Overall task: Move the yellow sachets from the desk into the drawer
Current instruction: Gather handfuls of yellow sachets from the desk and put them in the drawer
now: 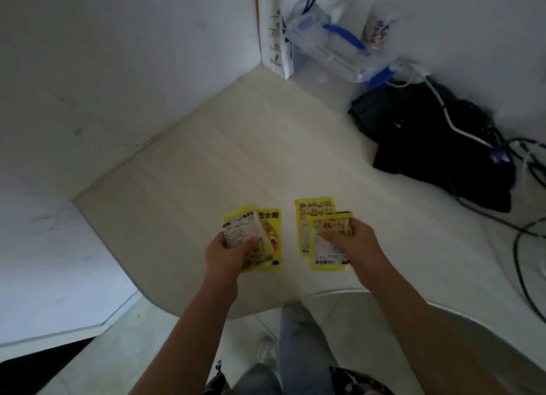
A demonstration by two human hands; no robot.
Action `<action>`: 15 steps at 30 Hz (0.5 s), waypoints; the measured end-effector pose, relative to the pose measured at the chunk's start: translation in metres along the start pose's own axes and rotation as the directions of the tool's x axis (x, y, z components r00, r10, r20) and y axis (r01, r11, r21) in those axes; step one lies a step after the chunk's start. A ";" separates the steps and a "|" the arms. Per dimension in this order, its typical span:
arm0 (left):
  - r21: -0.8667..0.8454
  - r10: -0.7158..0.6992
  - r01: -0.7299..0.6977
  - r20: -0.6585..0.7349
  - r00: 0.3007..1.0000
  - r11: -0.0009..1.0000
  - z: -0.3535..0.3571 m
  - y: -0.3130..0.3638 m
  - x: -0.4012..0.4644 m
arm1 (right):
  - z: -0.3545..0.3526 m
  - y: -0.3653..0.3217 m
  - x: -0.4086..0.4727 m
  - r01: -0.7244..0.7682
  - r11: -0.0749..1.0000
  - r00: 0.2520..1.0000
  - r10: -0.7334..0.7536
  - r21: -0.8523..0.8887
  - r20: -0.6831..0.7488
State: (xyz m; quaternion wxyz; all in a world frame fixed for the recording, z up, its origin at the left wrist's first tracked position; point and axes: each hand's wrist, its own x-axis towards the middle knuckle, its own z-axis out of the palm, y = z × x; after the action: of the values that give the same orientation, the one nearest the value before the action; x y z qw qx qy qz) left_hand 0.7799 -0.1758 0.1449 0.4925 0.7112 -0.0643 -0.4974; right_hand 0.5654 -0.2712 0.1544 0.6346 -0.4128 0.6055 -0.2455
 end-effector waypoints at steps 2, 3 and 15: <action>0.014 -0.005 0.005 0.044 0.999 1.000 -0.005 -0.013 -0.016 | -0.004 0.019 -0.025 -0.004 1.000 0.999 0.004 0.012 -0.052; 0.025 -0.011 0.009 0.063 0.998 1.000 -0.007 -0.019 -0.024 | -0.006 0.028 -0.037 -0.010 1.000 0.997 0.012 0.021 -0.076; 0.210 -0.040 -0.022 0.288 0.957 0.977 0.025 -0.077 -0.110 | -0.069 0.110 -0.166 -0.025 0.969 0.926 0.116 0.247 -0.359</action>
State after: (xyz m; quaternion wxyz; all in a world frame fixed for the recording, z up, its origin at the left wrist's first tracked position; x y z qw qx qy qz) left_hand 0.6751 -0.0888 0.1563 0.3972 0.6790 -0.1853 -0.5890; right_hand 0.4530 -0.0932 0.1634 0.5621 -0.2580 0.6951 -0.3665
